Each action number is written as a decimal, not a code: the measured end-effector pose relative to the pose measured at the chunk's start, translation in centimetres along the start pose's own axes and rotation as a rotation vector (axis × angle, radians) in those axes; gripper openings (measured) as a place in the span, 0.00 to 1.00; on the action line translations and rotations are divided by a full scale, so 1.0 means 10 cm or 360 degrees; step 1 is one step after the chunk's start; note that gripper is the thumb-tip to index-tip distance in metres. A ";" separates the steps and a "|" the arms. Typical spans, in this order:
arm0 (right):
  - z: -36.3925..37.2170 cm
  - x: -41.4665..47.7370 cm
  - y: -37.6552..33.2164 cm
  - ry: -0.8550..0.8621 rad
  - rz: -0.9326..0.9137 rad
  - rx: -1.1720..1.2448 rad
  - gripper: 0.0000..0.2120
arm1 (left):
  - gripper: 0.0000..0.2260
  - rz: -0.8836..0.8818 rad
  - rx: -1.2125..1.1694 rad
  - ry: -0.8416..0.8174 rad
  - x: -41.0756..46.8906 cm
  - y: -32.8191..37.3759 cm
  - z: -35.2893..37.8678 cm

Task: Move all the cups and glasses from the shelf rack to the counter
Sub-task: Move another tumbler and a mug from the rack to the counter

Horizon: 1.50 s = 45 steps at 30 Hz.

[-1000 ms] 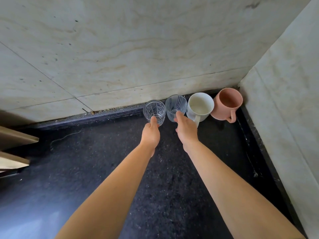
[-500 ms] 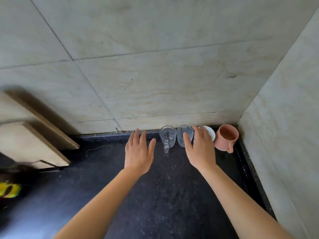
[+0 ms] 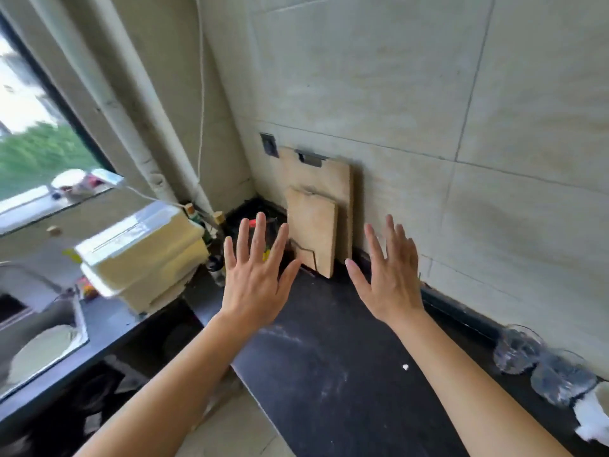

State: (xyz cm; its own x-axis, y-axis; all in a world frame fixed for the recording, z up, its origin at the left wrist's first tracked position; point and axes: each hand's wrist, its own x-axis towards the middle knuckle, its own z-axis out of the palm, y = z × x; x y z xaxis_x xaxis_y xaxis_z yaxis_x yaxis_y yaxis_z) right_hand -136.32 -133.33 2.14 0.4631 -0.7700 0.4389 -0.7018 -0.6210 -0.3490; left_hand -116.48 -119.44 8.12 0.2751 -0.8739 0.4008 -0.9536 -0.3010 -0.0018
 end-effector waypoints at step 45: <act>3.86 -1.11 -13.23 -0.0492 -0.2046 0.1208 0.37 | 0.38 -0.2151 0.0671 0.0281 -5.74 -10.36 -3.13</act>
State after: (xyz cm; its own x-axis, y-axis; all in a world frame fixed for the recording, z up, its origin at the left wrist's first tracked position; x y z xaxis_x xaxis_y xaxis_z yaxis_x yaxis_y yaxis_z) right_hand -27.69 -48.27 11.52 0.6825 0.3943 0.6154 0.6430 -0.7242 -0.2491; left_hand -37.31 -26.12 13.94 0.8799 0.2203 0.4211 0.1406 -0.9671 0.2121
